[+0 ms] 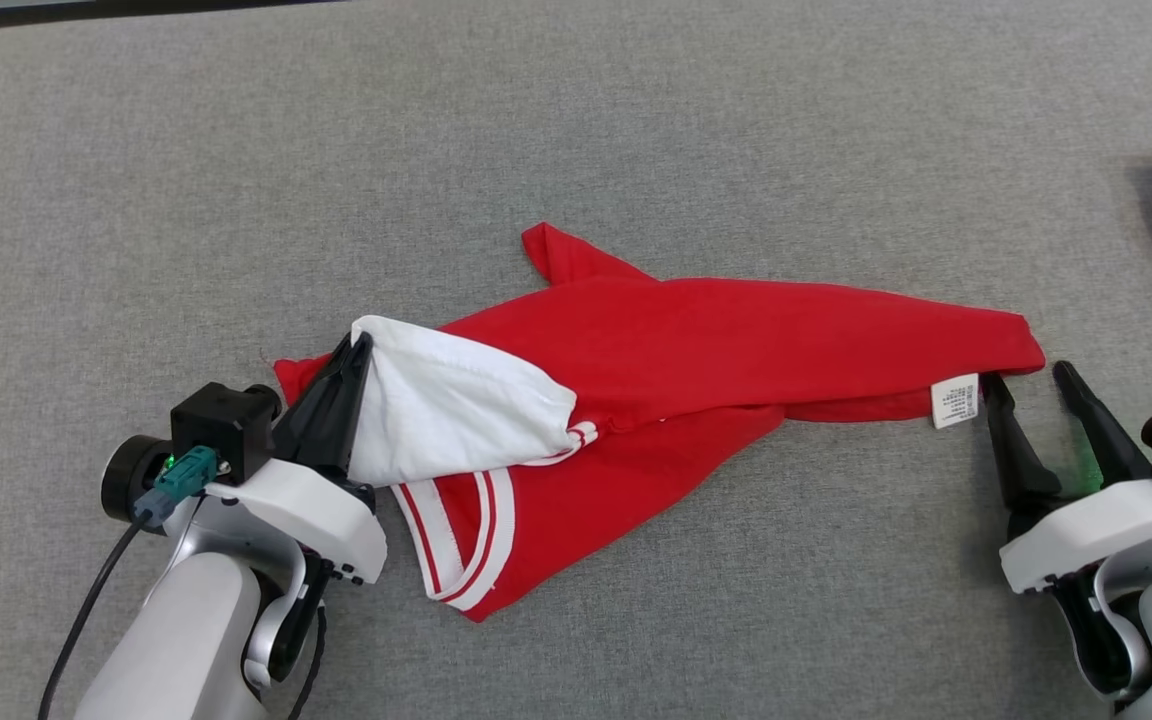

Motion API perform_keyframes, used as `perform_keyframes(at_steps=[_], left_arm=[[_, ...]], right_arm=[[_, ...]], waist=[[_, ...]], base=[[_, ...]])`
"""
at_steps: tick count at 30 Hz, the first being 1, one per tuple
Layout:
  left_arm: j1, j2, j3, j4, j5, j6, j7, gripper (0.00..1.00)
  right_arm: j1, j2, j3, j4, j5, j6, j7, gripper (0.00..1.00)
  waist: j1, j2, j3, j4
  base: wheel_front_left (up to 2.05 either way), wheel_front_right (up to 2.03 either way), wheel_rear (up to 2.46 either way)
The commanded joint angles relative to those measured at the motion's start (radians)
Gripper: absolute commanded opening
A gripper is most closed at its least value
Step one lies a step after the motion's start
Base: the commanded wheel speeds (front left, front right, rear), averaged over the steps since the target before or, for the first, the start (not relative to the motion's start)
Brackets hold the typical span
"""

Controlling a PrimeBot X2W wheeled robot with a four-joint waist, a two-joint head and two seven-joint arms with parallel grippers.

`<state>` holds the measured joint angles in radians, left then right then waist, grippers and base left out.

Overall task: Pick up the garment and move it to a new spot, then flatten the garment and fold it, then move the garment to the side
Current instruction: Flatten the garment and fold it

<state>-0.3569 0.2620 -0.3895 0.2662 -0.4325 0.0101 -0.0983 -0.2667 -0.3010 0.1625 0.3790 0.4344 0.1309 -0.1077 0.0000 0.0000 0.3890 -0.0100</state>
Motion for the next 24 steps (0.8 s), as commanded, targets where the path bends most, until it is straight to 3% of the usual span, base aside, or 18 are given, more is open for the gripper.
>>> perform_keyframes(at_steps=[1, 3, 4, 6, 15, 24], left_arm=[[-0.015, 0.002, 0.003, -0.004, 0.003, 0.008, -0.008, 0.00], [-0.013, 0.004, 0.005, -0.006, 0.002, 0.009, -0.015, 0.00], [-0.010, 0.004, 0.007, -0.008, 0.000, 0.010, -0.019, 0.00], [-0.005, 0.005, 0.009, -0.010, -0.001, 0.013, -0.031, 0.00], [0.017, 0.034, 0.044, -0.088, 0.020, 0.048, -0.107, 0.00], [-0.002, 0.081, 0.108, -0.325, 0.052, 0.111, -0.130, 0.00]], right_arm=[[-0.025, -0.014, 0.009, 0.022, 0.011, 0.000, -0.017, 1.00], [-0.048, -0.019, 0.027, 0.043, 0.024, 0.000, -0.030, 1.00], [-0.056, -0.021, 0.038, 0.050, 0.027, 0.000, -0.036, 0.55], [-0.071, -0.029, 0.050, 0.057, 0.037, 0.000, -0.052, 0.00], [-0.076, -0.082, 0.054, -0.011, 0.033, 0.000, -0.123, 0.00], [-0.090, -0.134, -0.027, -0.224, -0.051, 0.000, -0.104, 0.00]], waist=[[0.0000, 0.0000, 0.008, 0.007], [0.0000, 0.0000, 0.009, 0.007], [0.0000, 0.0000, 0.009, 0.007], [0.0000, 0.0000, 0.007, 0.006], [0.0000, 0.0000, -0.037, -0.023], [0.0000, 0.0000, -0.119, -0.050]], base=[[0.00, 0.00, 0.00], [0.00, 0.00, 0.00], [0.00, 0.00, 0.00], [0.00, 0.00, 0.00], [0.00, 0.00, 0.00], [0.00, 0.00, 0.00]])
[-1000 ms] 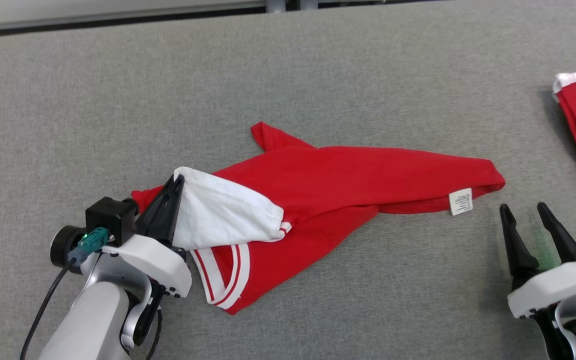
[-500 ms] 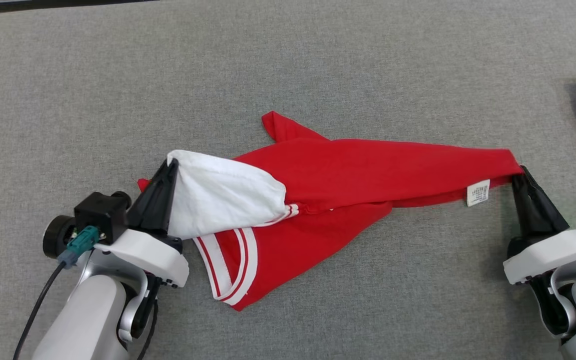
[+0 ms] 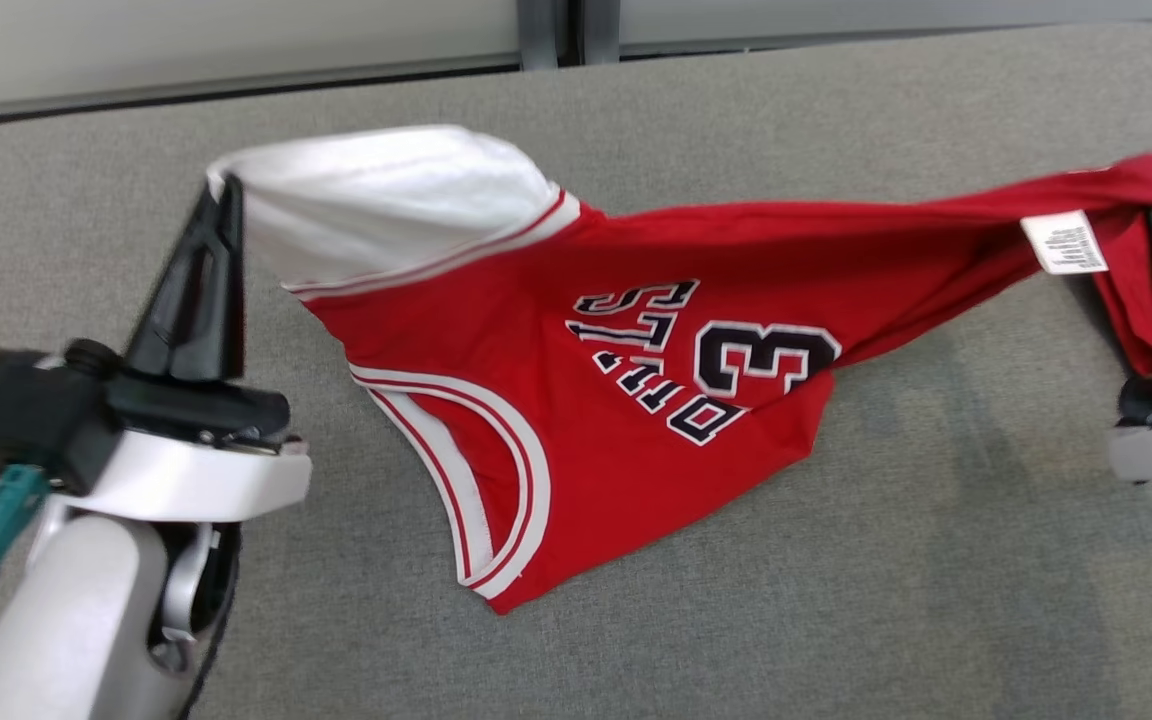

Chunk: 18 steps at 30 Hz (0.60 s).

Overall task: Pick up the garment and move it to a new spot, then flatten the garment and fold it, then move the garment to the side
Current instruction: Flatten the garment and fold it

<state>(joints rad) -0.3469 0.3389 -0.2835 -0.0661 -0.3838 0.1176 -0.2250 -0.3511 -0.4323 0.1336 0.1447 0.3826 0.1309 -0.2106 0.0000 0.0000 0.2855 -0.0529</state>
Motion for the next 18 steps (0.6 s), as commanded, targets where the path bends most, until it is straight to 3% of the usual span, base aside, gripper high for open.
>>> perform_keyframes(at_steps=[1, 11, 18], left_arm=[[-0.017, 0.012, 0.012, -0.025, 0.007, 0.013, -0.002, 0.00], [-0.169, 0.076, 0.084, -0.278, 0.044, 0.052, 0.069, 0.00], [-0.286, 0.086, 0.088, -0.314, 0.033, 0.045, 0.141, 0.00]], right_arm=[[-0.008, -0.011, -0.017, -0.026, -0.011, 0.000, 0.011, 0.00], [-0.055, -0.033, -0.183, -0.359, -0.083, 0.000, 0.195, 0.00], [-0.077, -0.040, -0.218, -0.435, -0.063, 0.000, 0.278, 0.00]], waist=[[0.0000, 0.0000, -0.025, -0.009], [0.0000, 0.0000, -0.110, -0.004], [0.0000, 0.0000, -0.129, -0.002]], base=[[0.00, 0.00, 0.00], [0.00, 0.00, 0.00], [0.00, 0.00, 0.00]])
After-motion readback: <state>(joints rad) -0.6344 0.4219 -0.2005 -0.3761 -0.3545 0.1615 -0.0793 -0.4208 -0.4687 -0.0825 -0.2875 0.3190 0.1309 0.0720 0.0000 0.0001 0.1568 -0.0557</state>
